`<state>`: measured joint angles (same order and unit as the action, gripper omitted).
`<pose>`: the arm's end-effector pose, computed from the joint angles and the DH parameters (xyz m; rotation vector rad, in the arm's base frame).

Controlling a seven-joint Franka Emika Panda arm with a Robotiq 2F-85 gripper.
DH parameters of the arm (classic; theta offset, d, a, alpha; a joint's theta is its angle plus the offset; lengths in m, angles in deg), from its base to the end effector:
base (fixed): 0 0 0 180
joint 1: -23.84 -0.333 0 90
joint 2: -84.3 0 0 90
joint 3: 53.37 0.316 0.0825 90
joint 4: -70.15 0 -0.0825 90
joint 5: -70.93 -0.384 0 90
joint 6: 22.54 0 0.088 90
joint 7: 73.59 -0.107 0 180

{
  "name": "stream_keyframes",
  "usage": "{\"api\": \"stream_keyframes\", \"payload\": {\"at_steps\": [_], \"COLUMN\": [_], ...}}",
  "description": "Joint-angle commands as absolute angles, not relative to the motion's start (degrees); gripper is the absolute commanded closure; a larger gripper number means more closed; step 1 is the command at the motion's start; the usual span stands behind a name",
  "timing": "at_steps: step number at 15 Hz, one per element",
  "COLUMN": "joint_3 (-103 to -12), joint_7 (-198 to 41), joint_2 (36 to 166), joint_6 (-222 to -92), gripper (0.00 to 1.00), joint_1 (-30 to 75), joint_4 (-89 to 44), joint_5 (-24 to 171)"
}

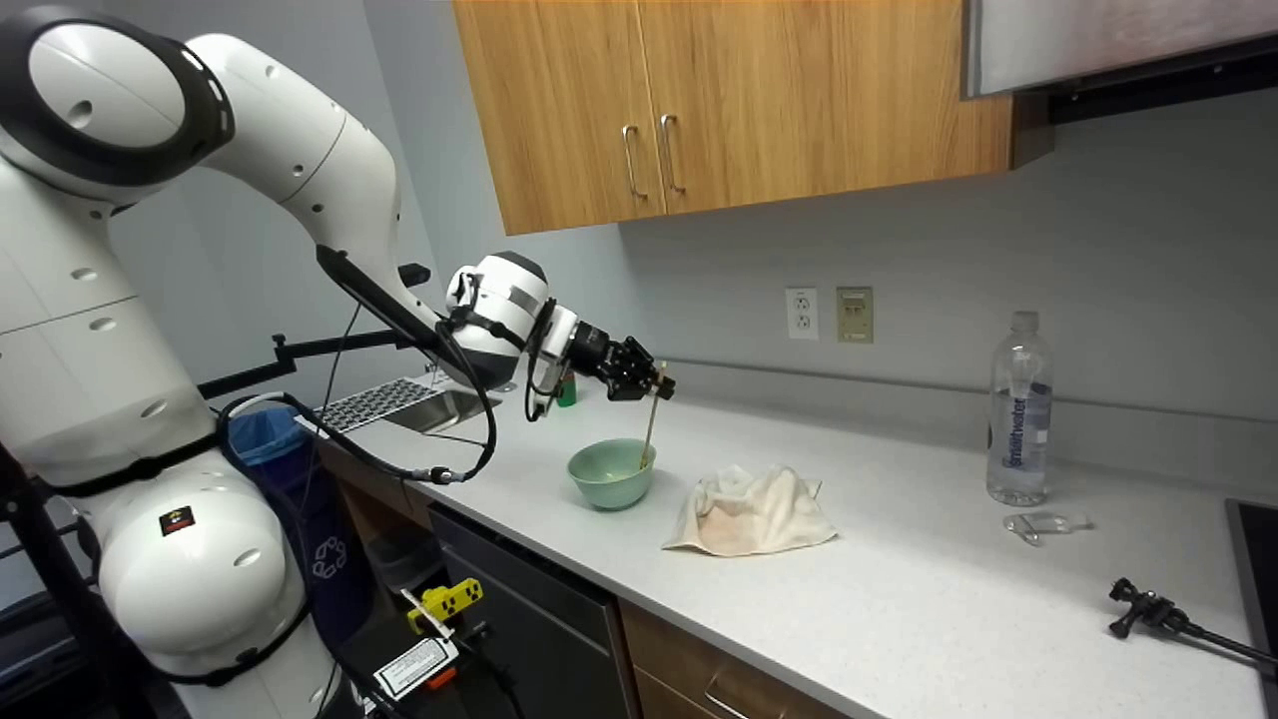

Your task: Use the spatula to stir the contents in the green bowl

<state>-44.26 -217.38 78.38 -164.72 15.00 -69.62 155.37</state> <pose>0.4590 0.1527 0.3529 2.4132 -1.3215 1.4151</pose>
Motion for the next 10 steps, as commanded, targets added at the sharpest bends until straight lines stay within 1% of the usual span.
{"api": "stream_keyframes", "payload": {"at_steps": [1, 5, 10], "joint_3": [-43.1, -42.2, -42.6], "joint_7": [-222.1, -223.1, -220.7], "joint_2": [78.2, 78.2, 79.2], "joint_6": [-159.5, -156.8, -160.8], "gripper": [0.96, 0.96, 0.96], "joint_1": [14.2, 13.4, 13.3], "joint_4": [-69.2, -69.6, -69.7], "joint_5": [159.5, 160.3, 156.8]}}
